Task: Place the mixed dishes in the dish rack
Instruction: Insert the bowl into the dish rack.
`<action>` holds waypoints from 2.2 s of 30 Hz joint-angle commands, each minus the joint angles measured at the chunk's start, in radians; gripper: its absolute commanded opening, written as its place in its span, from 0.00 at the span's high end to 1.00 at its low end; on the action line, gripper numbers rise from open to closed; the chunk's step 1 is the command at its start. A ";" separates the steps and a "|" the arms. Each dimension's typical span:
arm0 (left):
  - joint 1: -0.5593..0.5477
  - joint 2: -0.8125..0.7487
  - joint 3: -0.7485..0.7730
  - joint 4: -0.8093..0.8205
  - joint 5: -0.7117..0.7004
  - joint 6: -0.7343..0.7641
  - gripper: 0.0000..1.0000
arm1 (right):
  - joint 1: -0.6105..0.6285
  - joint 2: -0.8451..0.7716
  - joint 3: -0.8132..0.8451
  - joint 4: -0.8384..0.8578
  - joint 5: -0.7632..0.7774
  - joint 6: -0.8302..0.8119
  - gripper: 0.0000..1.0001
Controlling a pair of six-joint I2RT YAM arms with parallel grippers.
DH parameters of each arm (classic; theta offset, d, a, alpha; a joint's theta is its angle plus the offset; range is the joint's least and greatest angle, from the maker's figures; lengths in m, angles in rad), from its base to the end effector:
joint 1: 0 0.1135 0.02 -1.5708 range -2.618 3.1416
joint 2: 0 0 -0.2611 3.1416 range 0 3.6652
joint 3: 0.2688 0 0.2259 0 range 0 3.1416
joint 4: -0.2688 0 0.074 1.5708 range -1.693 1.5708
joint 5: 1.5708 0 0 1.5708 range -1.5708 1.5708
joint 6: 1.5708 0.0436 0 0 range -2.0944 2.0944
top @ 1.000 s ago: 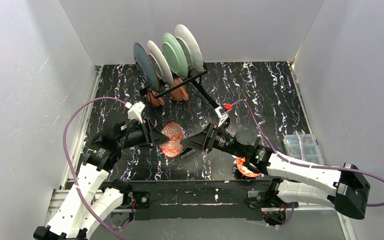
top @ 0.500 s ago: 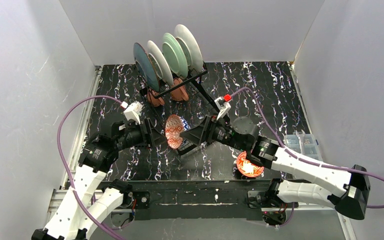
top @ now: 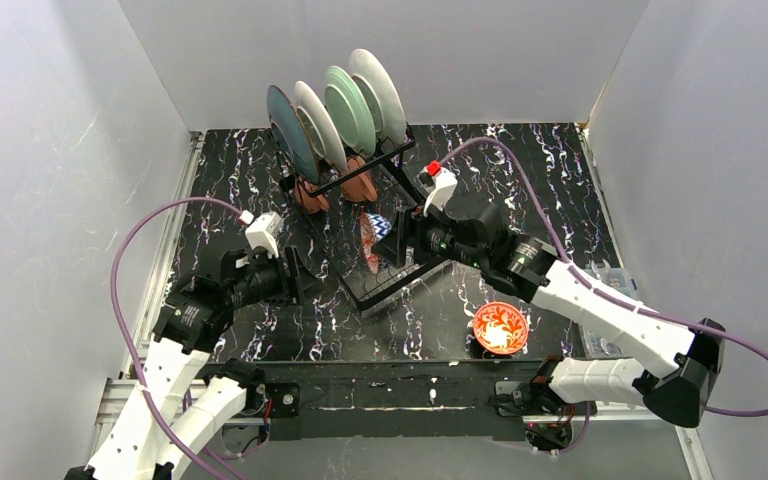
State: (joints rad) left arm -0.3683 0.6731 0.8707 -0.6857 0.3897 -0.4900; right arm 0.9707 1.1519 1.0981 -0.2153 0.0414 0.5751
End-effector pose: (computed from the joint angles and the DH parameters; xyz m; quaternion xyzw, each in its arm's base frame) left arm 0.1047 -0.0582 0.3242 0.0485 0.8453 -0.3612 0.3907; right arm 0.1414 0.2035 0.3690 -0.1440 0.7824 0.4111 0.4451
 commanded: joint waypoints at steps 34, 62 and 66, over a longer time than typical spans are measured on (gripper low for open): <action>-0.019 0.031 -0.155 0.055 0.228 0.080 0.55 | -0.434 0.472 0.468 -0.458 -0.361 -0.634 0.70; -0.054 0.035 -0.162 0.060 0.221 0.076 0.55 | -0.486 0.689 0.539 -0.497 -0.445 -0.739 0.73; -0.054 0.039 -0.162 0.060 0.221 0.076 0.55 | -0.486 0.699 0.525 -0.478 -0.464 -0.736 0.72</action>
State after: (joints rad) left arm -0.4168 0.7139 0.7147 -0.6289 0.5919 -0.4194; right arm 0.4900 1.8561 1.5951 -0.7471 -0.3737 -0.1467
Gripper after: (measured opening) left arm 0.446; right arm 0.755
